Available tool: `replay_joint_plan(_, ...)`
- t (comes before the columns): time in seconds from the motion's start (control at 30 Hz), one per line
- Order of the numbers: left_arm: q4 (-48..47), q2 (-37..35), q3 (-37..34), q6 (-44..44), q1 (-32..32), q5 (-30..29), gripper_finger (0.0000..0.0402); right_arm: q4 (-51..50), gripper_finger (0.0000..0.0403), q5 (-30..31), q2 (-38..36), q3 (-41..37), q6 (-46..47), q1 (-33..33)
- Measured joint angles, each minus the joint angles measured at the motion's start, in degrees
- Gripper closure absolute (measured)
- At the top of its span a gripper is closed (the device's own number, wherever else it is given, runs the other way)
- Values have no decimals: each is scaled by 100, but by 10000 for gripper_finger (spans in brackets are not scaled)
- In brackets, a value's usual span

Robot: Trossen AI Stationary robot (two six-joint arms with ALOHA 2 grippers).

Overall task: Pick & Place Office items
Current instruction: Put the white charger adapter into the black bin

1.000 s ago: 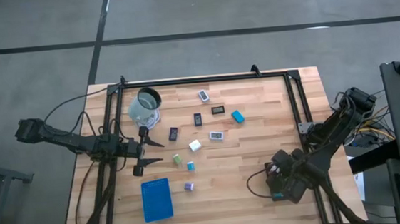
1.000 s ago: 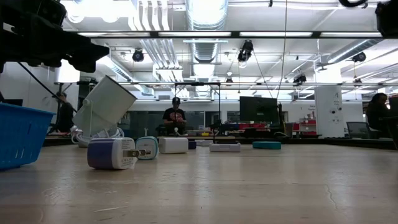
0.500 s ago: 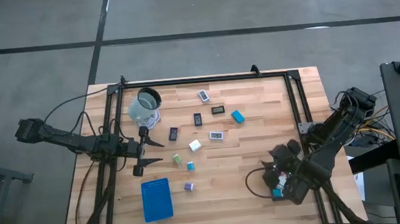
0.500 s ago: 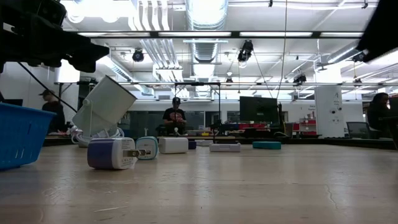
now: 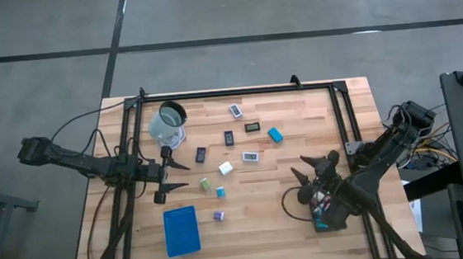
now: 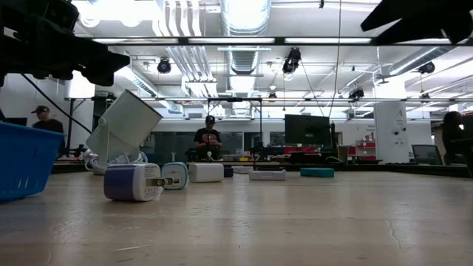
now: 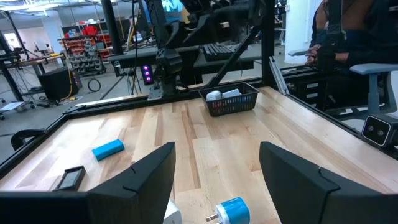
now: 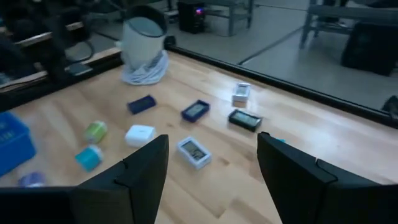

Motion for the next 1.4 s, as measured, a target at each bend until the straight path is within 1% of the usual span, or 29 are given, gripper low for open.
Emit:
replay_joint_plan(0.13, 0, 0, 0, 0, 0, 0, 164, 65, 165, -2, 0, -40, 0, -389)
replay_joint_plan(0.3, 0, 0, 0, 0, 1, 1, 164, 465, 165, -18, 0, -89, -18, -915)
replay_joint_plan(0.4, 0, 0, 0, 0, 1, 2, 164, 734, 165, -240, 0, -89, -284, -1204)
replay_joint_plan(0.47, 0, 0, 0, 0, 1, 2, 164, 1082, 165, -428, 39, -92, -870, -1393)
replay_joint_plan(0.53, 0, 1, 0, 0, -1, 2, 164, 1524, 165, -530, 91, -103, -1648, -1535)
replay_joint_plan(0.6, 0, 0, 0, 0, 1, 1, 164, 2103, 165, -560, 164, -103, -2458, -1665)
replay_joint_plan(0.73, 0, 2, 0, 0, -1, 2, 164, 3289, 165, -850, 293, -103, -3910, -1881)
replay_joint_plan(0.83, 0, 2, -2, 0, -1, 2, 164, 4132, 165, -1132, 400, -103, -4646, -2027)
replay_joint_plan(1.0, 0, 2, -18, 0, 1, 2, 164, 5284, 165, -1884, 729, -100, -5917, -2306)
replay_joint_plan(1.23, 0, 2, -27, 0, 1, 1, 164, 6160, 165, -2555, 1201, -105, -7581, -2686)
replay_joint_plan(1.37, 0, 2, -28, 0, 1, 2, 164, 6982, 165, -3286, 1266, -182, -8697, -2833)
replay_joint_plan(1.4, 0, 2, -31, 0, 1, 0, 164, 7299, 165, -3371, 1272, -253, -8907, -2848)
